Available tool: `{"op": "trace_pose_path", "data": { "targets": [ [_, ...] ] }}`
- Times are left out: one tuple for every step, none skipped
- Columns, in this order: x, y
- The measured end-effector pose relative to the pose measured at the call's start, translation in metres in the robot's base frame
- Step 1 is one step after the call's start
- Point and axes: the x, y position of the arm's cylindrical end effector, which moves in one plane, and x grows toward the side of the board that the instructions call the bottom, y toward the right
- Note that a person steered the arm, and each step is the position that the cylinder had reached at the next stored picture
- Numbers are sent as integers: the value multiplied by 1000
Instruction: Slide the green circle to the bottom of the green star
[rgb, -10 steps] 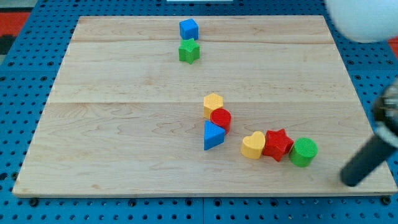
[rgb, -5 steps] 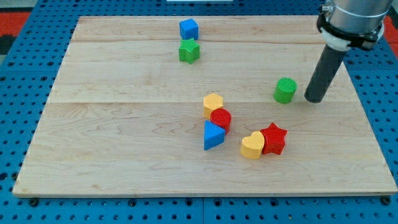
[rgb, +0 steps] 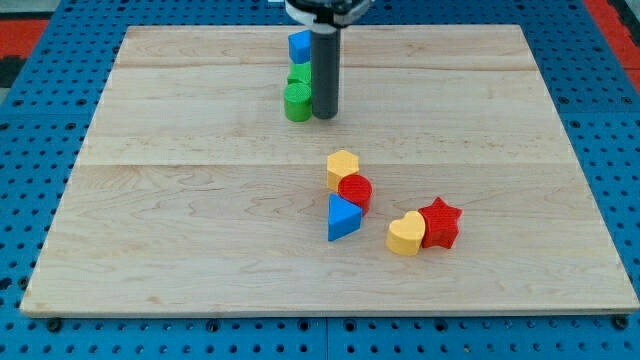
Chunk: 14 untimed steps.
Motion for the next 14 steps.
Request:
{"op": "trace_pose_path", "data": {
  "targets": [
    [-19, -21],
    [-20, -16],
    [-23, -12],
    [7, -3],
    [43, -53],
    [-4, -98],
    [-33, -82],
    [-25, -59],
    [-8, -42],
    [10, -65],
    [59, -41],
    [46, 39],
    [15, 39],
    [-1, 1]
  ]
}}
